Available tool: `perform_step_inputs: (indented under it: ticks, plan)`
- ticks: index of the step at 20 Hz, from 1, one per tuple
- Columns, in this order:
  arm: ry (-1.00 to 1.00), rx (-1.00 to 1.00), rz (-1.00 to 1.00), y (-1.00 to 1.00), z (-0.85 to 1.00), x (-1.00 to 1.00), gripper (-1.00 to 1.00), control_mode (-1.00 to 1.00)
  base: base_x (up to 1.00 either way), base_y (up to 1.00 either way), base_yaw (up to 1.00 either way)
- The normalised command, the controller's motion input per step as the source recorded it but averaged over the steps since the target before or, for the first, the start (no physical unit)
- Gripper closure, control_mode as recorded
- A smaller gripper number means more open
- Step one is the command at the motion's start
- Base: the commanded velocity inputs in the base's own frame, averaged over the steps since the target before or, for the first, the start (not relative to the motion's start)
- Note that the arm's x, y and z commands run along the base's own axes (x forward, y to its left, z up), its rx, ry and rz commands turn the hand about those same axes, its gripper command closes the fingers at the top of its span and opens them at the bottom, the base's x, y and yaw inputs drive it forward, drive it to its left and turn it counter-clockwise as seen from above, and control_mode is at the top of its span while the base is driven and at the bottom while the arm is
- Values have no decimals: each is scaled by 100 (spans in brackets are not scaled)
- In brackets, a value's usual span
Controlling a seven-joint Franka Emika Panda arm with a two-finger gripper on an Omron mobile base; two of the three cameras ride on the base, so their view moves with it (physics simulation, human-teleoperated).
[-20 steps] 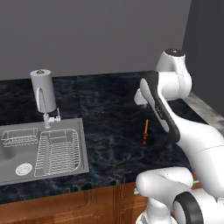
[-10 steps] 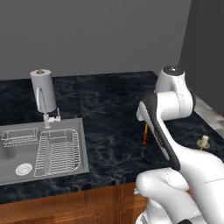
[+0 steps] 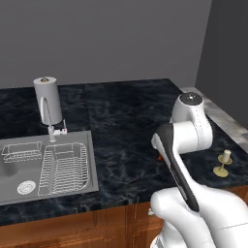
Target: Pick the candle and candle from the dining table and place them in the open cabinet. Close the cabinet after placing the objects.
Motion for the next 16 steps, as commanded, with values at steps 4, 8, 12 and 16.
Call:
perform_step_inputs:
  ticks: [4, 8, 12, 16]
  plan:
    - [-2, 0, 0, -4, -36, 5, -100, -100, 0, 0, 0]
    - [-8, 0, 0, -10, -34, 6, -100, -100, 0, 0, 0]
    - [-8, 0, 0, -15, -37, 6, -100, -100, 0, 0, 0]
    - [-5, 0, 0, -12, -29, 15, -100, -100, 0, 0, 0]
